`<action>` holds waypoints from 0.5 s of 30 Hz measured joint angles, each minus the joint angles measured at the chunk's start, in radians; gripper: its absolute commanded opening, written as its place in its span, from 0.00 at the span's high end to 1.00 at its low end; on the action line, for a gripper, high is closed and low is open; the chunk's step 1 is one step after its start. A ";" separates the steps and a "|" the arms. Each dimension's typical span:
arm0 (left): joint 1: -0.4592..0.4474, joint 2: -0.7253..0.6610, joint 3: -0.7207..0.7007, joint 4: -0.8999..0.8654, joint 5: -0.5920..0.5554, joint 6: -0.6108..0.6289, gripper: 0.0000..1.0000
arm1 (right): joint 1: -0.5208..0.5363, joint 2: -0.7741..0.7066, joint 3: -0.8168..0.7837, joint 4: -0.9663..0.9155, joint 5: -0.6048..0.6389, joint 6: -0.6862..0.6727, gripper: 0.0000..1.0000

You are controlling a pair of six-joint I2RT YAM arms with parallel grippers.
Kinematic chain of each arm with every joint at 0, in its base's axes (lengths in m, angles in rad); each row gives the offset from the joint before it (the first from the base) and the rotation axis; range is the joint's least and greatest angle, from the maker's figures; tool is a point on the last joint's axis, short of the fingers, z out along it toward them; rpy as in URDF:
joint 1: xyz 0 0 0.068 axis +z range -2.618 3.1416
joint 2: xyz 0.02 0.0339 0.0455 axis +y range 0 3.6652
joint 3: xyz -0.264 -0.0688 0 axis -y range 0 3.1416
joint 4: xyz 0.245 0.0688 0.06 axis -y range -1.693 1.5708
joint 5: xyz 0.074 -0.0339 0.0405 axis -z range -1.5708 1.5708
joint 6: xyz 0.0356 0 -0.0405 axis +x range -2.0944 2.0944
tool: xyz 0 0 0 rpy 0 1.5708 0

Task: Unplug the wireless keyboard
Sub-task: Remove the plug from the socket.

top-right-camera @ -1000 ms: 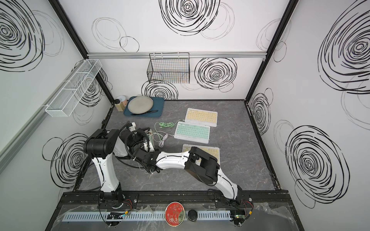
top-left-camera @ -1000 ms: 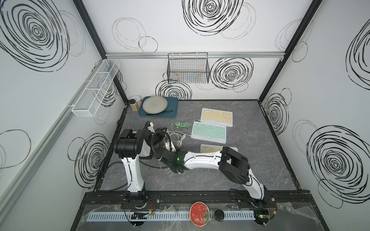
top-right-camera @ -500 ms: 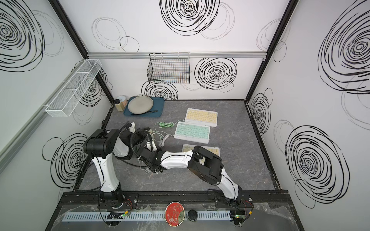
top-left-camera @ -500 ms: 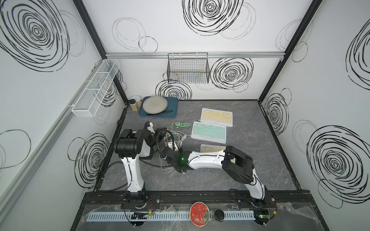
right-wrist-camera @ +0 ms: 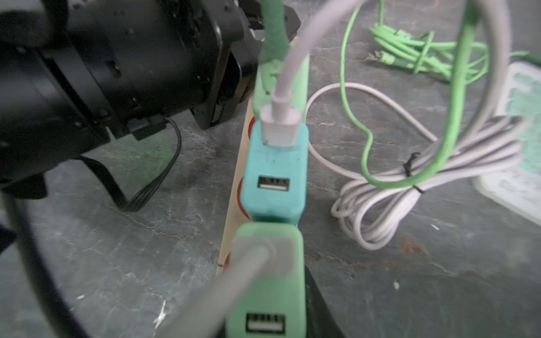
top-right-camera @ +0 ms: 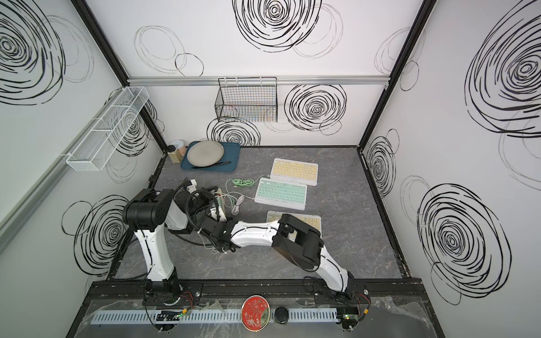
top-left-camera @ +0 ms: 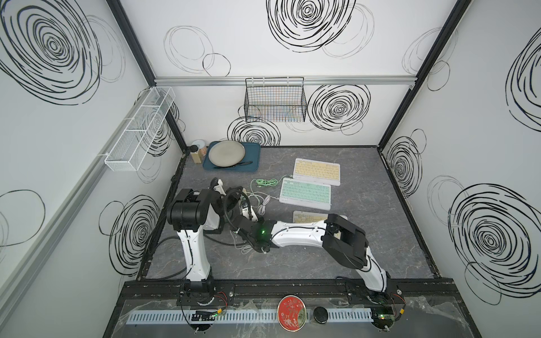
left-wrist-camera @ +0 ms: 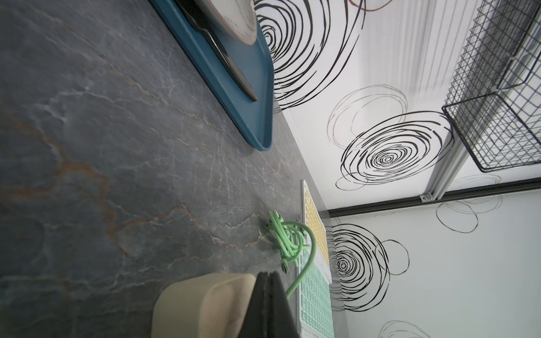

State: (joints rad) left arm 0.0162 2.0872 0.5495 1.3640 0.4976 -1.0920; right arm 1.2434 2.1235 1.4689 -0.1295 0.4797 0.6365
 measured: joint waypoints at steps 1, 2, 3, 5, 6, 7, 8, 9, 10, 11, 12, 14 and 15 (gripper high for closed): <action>0.000 0.000 0.000 0.000 0.000 0.000 1.00 | -0.011 -0.021 -0.033 0.029 -0.045 0.006 1.00; 0.000 0.000 0.000 0.001 0.000 0.000 1.00 | -0.024 -0.035 -0.049 0.043 -0.076 0.013 1.00; 0.000 0.001 0.000 0.003 0.000 0.000 1.00 | -0.026 -0.039 -0.049 0.044 -0.085 0.017 1.00; 0.000 0.001 -0.001 0.005 -0.002 -0.001 1.00 | -0.021 -0.031 -0.027 0.026 -0.079 0.022 1.00; 0.000 0.001 -0.002 0.006 -0.003 -0.001 1.00 | -0.014 -0.019 -0.008 0.008 -0.068 0.025 1.00; 0.000 0.001 -0.003 0.007 -0.004 0.000 1.00 | -0.005 -0.004 0.018 -0.017 -0.050 0.027 1.00; 0.001 0.001 -0.005 0.008 -0.007 0.000 1.00 | 0.006 0.016 0.052 -0.048 -0.028 0.029 1.00; 0.002 0.001 -0.005 0.008 -0.008 0.000 1.00 | 0.015 0.033 0.078 -0.069 -0.009 0.029 1.00; 0.003 0.002 -0.005 0.010 -0.010 -0.001 1.00 | 0.028 0.053 0.109 -0.095 0.025 0.028 1.00; 0.004 0.002 -0.005 0.011 -0.011 0.000 1.00 | 0.039 0.072 0.139 -0.117 0.057 0.026 1.00; 0.004 0.002 -0.005 0.013 -0.013 0.000 1.00 | 0.047 0.087 0.163 -0.137 0.082 0.025 1.00; 0.005 0.002 -0.005 0.014 -0.019 -0.001 1.00 | 0.065 0.128 0.223 -0.181 0.149 0.024 1.00; 0.005 0.003 -0.005 0.015 -0.023 -0.001 1.00 | 0.072 0.144 0.245 -0.198 0.176 0.022 1.00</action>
State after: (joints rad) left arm 0.0212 2.0899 0.5442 1.3788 0.4747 -1.0927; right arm 1.3159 2.2677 1.7142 -0.3271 0.6559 0.6586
